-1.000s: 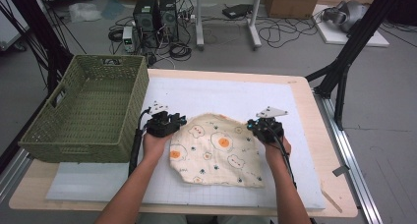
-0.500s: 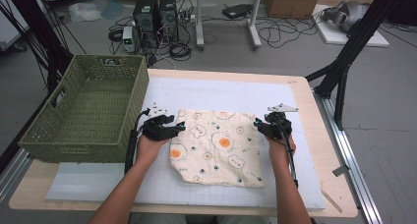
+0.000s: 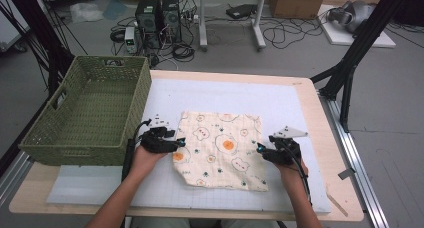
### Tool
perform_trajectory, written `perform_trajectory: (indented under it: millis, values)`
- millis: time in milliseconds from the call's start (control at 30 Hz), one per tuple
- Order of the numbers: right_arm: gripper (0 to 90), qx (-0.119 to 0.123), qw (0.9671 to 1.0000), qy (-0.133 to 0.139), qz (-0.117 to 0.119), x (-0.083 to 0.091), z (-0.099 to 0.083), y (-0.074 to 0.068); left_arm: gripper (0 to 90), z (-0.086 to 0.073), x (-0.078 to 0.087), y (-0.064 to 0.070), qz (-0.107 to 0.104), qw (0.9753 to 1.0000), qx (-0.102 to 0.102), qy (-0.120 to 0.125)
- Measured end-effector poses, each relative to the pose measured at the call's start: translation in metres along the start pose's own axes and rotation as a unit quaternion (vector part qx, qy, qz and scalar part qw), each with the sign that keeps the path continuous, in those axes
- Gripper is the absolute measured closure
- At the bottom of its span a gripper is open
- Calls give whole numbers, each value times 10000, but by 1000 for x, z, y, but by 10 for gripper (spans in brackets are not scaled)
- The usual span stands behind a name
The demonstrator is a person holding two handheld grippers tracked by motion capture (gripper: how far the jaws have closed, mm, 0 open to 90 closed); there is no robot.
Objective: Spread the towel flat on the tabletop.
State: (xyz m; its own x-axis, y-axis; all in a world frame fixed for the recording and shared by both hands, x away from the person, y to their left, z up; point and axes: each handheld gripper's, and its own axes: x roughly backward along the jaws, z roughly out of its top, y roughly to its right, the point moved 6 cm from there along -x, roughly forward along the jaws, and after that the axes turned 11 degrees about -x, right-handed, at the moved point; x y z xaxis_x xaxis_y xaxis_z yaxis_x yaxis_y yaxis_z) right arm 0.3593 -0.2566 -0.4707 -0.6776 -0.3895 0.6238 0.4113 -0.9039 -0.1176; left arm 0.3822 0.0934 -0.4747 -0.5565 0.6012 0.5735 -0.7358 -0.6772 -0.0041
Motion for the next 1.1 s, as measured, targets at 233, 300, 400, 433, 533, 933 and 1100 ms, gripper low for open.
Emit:
perform_trajectory:
  millis: [233,300,400,433,533,933,1100]
  values:
    - [434,227,9987,-219,395,6,-21,-17,466,-8,6,10,-166,9998,-14,-69]
    - [404,242,9984,-253,438,5,-23,-19,477,-11,6,12,-188,9998,-14,-92]
    - [400,223,9985,-327,380,5,-29,-17,466,-17,4,17,-271,9995,-37,-134]
    - [400,223,9985,-327,380,5,-29,-17,466,-17,4,18,-243,9996,-45,-97]
    - [473,127,9980,-438,430,6,-30,-18,550,-17,4,21,-208,9995,-197,-119]
    - [569,146,9970,-516,551,5,-29,-22,870,-15,5,16,-86,9997,-217,-102]
    - [501,160,9977,-425,511,3,-29,-21,872,-7,19,1,37,9999,-34,129]
